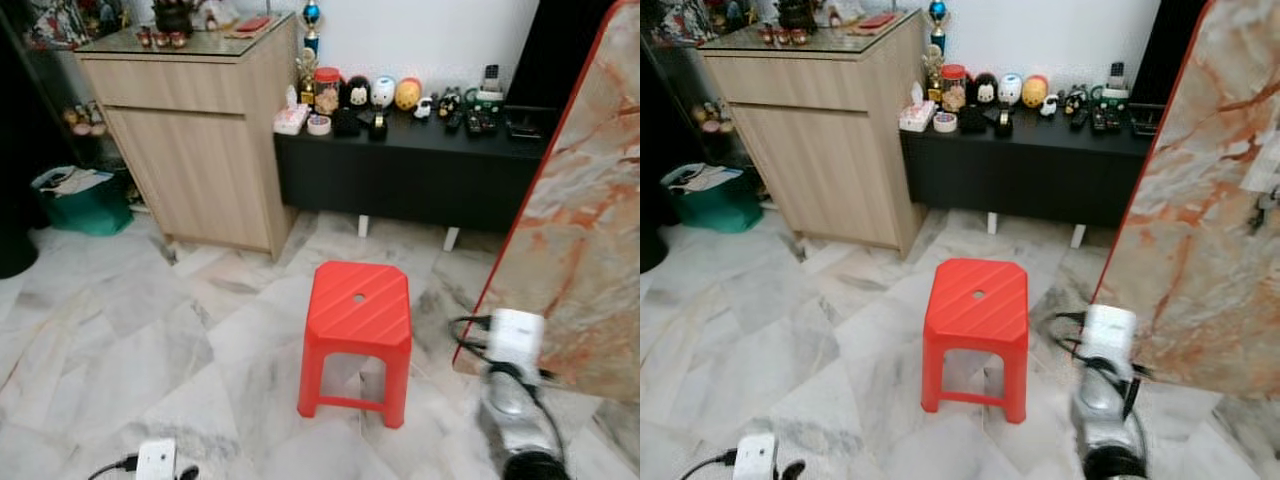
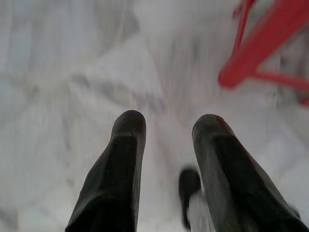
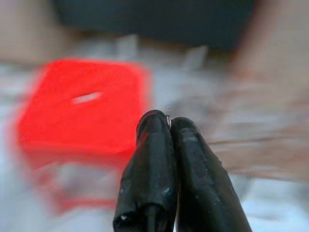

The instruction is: Hang keys on a hook

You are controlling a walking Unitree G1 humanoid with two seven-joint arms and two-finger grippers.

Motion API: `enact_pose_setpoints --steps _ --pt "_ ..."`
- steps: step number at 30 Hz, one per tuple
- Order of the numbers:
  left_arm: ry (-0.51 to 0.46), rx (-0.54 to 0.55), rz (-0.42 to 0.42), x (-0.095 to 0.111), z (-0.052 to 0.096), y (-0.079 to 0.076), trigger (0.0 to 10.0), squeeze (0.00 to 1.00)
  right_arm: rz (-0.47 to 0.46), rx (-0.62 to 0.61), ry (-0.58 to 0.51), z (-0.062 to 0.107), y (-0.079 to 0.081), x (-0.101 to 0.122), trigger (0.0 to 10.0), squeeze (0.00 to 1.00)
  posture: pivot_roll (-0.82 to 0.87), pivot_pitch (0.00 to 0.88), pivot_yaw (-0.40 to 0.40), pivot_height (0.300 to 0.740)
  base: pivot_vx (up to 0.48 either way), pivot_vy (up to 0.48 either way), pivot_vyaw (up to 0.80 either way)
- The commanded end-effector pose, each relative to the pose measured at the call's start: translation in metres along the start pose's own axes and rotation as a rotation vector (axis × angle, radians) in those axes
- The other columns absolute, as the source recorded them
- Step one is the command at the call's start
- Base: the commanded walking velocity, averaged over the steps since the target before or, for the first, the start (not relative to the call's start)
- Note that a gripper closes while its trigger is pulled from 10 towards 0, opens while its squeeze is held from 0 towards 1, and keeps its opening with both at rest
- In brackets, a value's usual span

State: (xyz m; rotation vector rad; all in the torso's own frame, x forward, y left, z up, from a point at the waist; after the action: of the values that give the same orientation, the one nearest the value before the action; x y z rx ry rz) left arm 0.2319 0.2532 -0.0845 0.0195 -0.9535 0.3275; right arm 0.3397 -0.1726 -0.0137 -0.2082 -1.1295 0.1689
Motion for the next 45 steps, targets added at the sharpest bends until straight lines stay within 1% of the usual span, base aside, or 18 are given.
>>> enact_pose_setpoints --steps 1,8,10,11,14,15,17,18,19,25,26,31,36,38,39,40,41,45 --pt "-0.107 -0.034 -0.018 0.031 -0.005 0.000 10.0 0.00 -0.090 0.146 -0.025 -0.003 0.010 0.017 10.0 0.00 0.02 0.000 0.012 0.740 0.000 0.000 0.00" --pt "-0.212 -0.126 -0.034 0.066 -0.010 -0.019 10.0 0.00 -0.008 0.329 -0.039 0.000 0.030 0.028 10.0 0.00 0.01 0.000 0.012 0.740 0.000 0.000 0.00" --pt "-0.273 -0.218 -0.049 0.086 -0.011 -0.037 10.0 0.00 -0.032 0.428 -0.083 0.003 0.038 0.046 10.0 0.00 0.01 0.000 0.009 0.740 0.000 0.000 0.00" --pt "-0.273 -0.218 -0.049 0.086 -0.011 -0.037 10.0 0.00 -0.032 0.428 -0.083 0.003 0.038 0.046 10.0 0.00 0.01 0.000 0.009 0.740 0.000 0.000 0.00" --pt "-0.352 -0.387 -0.101 0.111 -0.004 -0.073 10.0 0.00 -0.052 0.532 -0.136 0.007 0.044 0.073 10.0 0.00 0.01 0.000 0.006 0.740 0.000 0.000 0.00" --pt "-0.352 -0.387 -0.101 0.111 -0.004 -0.073 10.0 0.00 -0.052 0.532 -0.136 0.007 0.044 0.073 10.0 0.00 0.01 0.000 0.006 0.740 0.000 0.000 0.00" --pt "-0.368 -0.503 -0.171 0.120 0.004 -0.096 10.0 0.00 -0.059 0.577 -0.155 0.014 0.050 0.088 10.0 0.00 0.01 0.000 0.003 0.740 0.000 0.000 0.00" --pt "-0.368 -0.503 -0.171 0.120 0.004 -0.096 10.0 0.00 -0.059 0.577 -0.155 0.014 0.050 0.088 10.0 0.00 0.01 0.000 0.003 0.740 0.000 0.000 0.00" --pt "-0.367 -0.600 -0.232 0.124 0.012 -0.114 10.0 0.00 -0.080 0.633 -0.185 0.024 0.059 0.103 10.0 0.00 0.02 0.000 0.001 0.740 0.000 0.000 0.00" --pt "-0.368 -0.685 -0.265 0.131 0.022 -0.127 10.0 0.00 -0.106 0.715 -0.223 0.043 0.070 0.123 10.0 0.00 0.01 0.000 0.000 0.740 0.000 0.000 0.00" --pt "-0.361 -0.780 -0.316 0.133 0.036 -0.145 10.0 0.00 -0.123 0.800 -0.210 0.065 0.087 0.135 10.0 0.00 0.01 0.000 -0.002 0.740 0.000 0.000 0.00" --pt "-0.359 -0.864 -0.346 0.137 0.053 -0.160 10.0 0.00 -0.119 0.799 -0.189 0.076 0.088 0.136 10.0 0.00 0.01 0.000 -0.005 0.740 0.000 0.000 0.00" --pt "-0.363 -0.869 -0.346 0.142 0.058 -0.164 10.0 0.00 -0.105 0.795 -0.178 0.080 0.082 0.133 10.0 0.00 0.01 0.000 -0.007 0.740 0.000 0.000 0.00" --pt "-0.364 -0.812 -0.316 0.142 0.049 -0.157 10.0 0.00 -0.129 0.671 -0.168 0.061 0.065 0.122 10.0 0.00 0.00 0.000 -0.008 0.740 0.000 0.000 0.00" --pt "-0.364 -0.812 -0.316 0.142 0.049 -0.157 10.0 0.00 -0.129 0.671 -0.168 0.061 0.065 0.122 10.0 0.00 0.00 0.000 -0.008 0.740 0.000 0.000 0.00" --pt "-0.367 -0.744 -0.285 0.142 0.042 -0.149 10.0 0.00 -0.195 0.544 -0.142 0.045 0.045 0.109 10.0 0.00 0.01 0.000 -0.006 0.740 0.000 0.000 0.00" --pt "-0.370 -0.707 -0.261 0.143 0.038 -0.144 10.0 0.00 -0.222 0.493 -0.126 0.040 0.038 0.102 10.0 0.00 0.01 0.000 -0.006 0.740 0.000 0.000 0.00" --pt "-0.380 -0.598 -0.191 0.145 0.030 -0.130 10.0 0.00 -0.218 0.457 -0.108 0.035 0.036 0.089 10.0 0.00 0.01 0.000 -0.003 0.740 0.000 0.000 0.00"
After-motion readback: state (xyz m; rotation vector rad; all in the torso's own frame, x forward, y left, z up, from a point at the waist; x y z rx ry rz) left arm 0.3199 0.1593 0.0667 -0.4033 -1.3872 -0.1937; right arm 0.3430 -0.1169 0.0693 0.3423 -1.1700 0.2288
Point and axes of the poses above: a point about 5 cm out from each wrist's last joint towards the gripper, its own z axis pointing back from the gripper into the wrist, its own x axis along the axis of the wrist's last joint, y = z × x, the point moved 5 cm from there along -z, pointing out of the wrist towards the gripper, and after that the axes turned 14 degrees about z, right-handed, at the moved point
